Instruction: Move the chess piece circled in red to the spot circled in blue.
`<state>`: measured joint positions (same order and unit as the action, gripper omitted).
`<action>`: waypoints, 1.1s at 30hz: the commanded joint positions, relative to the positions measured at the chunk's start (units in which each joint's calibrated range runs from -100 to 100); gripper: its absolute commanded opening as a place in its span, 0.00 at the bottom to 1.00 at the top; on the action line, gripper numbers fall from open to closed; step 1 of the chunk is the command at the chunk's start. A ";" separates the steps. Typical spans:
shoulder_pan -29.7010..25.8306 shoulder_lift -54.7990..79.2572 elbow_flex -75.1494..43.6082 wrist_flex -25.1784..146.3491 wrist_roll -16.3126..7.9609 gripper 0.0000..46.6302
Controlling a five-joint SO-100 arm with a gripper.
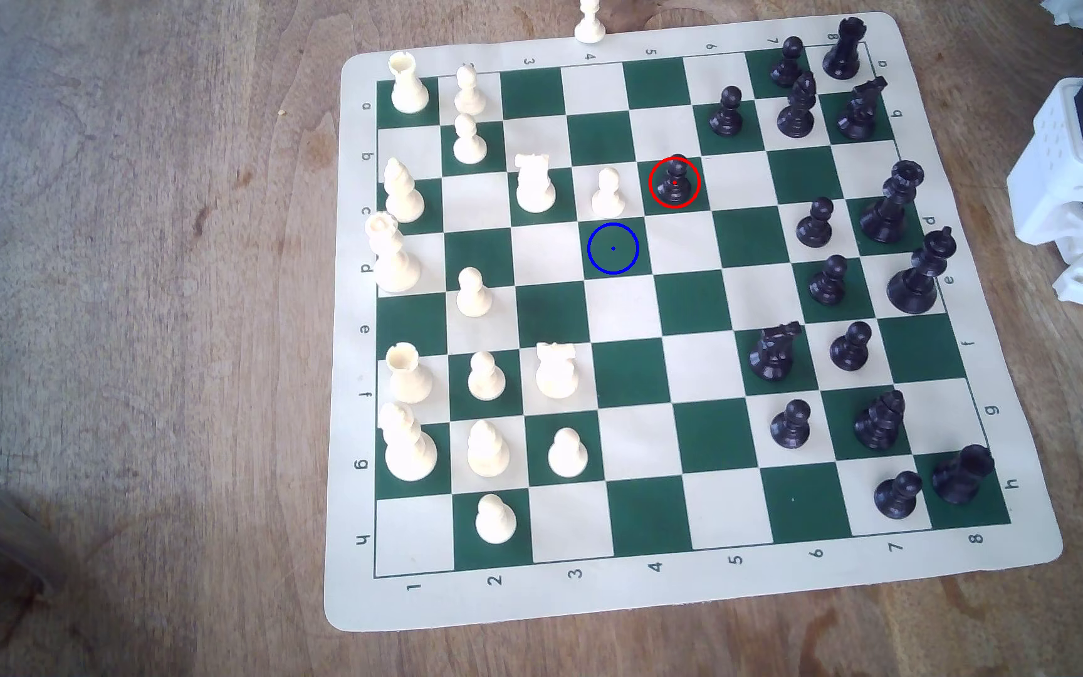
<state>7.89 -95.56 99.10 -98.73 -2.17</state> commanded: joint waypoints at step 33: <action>0.28 -0.03 -5.44 110.11 7.28 0.12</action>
<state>6.05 -95.56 99.10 -14.42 5.74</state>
